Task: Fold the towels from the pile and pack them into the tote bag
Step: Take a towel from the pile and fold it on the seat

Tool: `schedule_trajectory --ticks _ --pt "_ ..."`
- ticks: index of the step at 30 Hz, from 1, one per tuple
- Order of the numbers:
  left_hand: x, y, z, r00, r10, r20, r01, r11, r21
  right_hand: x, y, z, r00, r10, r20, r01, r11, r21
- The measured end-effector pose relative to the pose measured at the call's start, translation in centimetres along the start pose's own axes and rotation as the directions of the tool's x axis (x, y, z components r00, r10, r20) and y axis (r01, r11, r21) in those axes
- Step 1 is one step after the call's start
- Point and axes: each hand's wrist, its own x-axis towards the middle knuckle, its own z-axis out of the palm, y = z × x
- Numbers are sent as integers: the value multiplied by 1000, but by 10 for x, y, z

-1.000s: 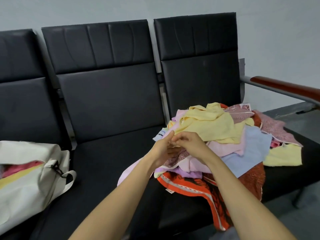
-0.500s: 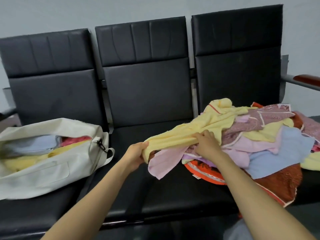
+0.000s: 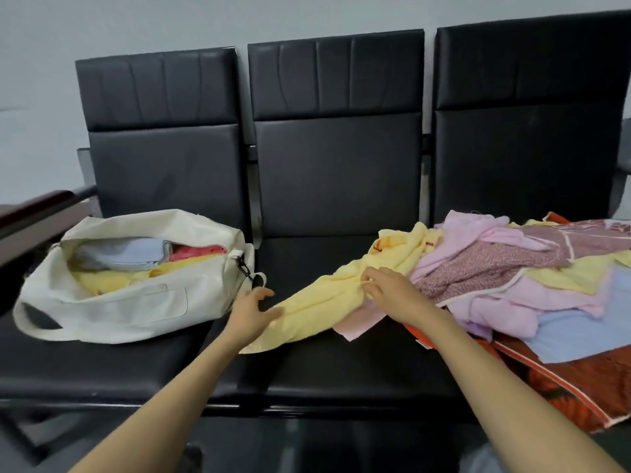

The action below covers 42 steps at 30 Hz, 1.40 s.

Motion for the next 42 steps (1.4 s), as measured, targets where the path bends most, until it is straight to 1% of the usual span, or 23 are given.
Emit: schedule_trajectory --ticks 2,4,5,7,8,11,13,16,19,21,22,24,25,27,29,30,32,33,34,36,38,40,42 --pt "-18 23 11 978 151 143 -138 986 -94 -5 -11 -2 999 -40 9 39 993 115" --pt "-35 49 22 940 237 246 -177 954 -242 -11 -22 -2 997 -75 30 67 979 195" --pt "-42 59 28 918 300 260 -220 930 -296 -15 -29 -2 996 -88 29 79 970 229" --pt "-48 71 40 916 362 174 -304 908 -290 -21 -37 -5 994 -108 -9 106 948 302" --pt "-47 73 41 928 353 118 -313 912 -264 -23 -40 -9 993 -108 -42 116 932 343" --pt "-40 68 29 962 271 44 -260 950 -174 -32 -39 -28 983 -59 -173 127 899 419" --pt "-34 54 14 969 246 32 -239 960 -144 -37 -28 -41 979 -27 -201 97 933 346" --pt "-31 37 -12 981 192 -20 -194 976 -99 -40 5 -46 987 57 -152 -43 995 92" --pt "-32 33 -34 986 158 -52 -162 982 -94 -43 24 -45 957 153 -248 -170 984 -47" --pt "-33 38 -47 985 149 -86 -157 983 -98 -45 22 -56 932 174 -317 -215 972 -99" --pt "-33 42 -54 982 156 -110 -167 981 -101 -46 19 -65 912 185 -365 -225 972 -68" --pt "-35 53 -69 970 180 -163 -203 970 -135 -52 8 -87 863 242 -443 -212 970 116" --pt "-38 60 -77 966 177 -187 -213 957 -196 -55 2 -97 850 272 -451 -191 957 218" --pt "-44 77 -95 965 105 -242 -195 900 -389 -61 -12 -116 840 329 -432 -133 896 424" --pt "-49 94 -112 962 -1 -274 -165 796 -582 -66 -29 -134 830 395 -393 -61 766 640" --pt "-50 101 -121 961 -49 -273 -144 754 -641 -70 -38 -144 837 413 -358 -25 684 729" --pt "-52 114 -137 952 -106 -287 -124 725 -678 -77 -55 -163 878 380 -290 60 515 855" --pt "-53 119 -144 940 -111 -323 -147 724 -674 -81 -62 -172 898 340 -279 98 464 880" --pt "-54 123 -152 919 -103 -381 -191 728 -658 -83 -69 -180 909 302 -287 127 455 881" --pt "-56 133 -169 858 -70 -509 -280 767 -577 -88 -84 -195 906 257 -338 181 486 855" --pt "-57 140 -186 808 -9 -589 -326 827 -459 -91 -98 -210 890 227 -395 236 512 826" --pt "-56 148 -202 802 34 -597 -347 840 -418 -95 -114 -222 878 185 -441 281 548 788" --pt "-52 157 -213 848 8 -529 -346 766 -542 -96 -130 -233 864 158 -478 309 583 751"
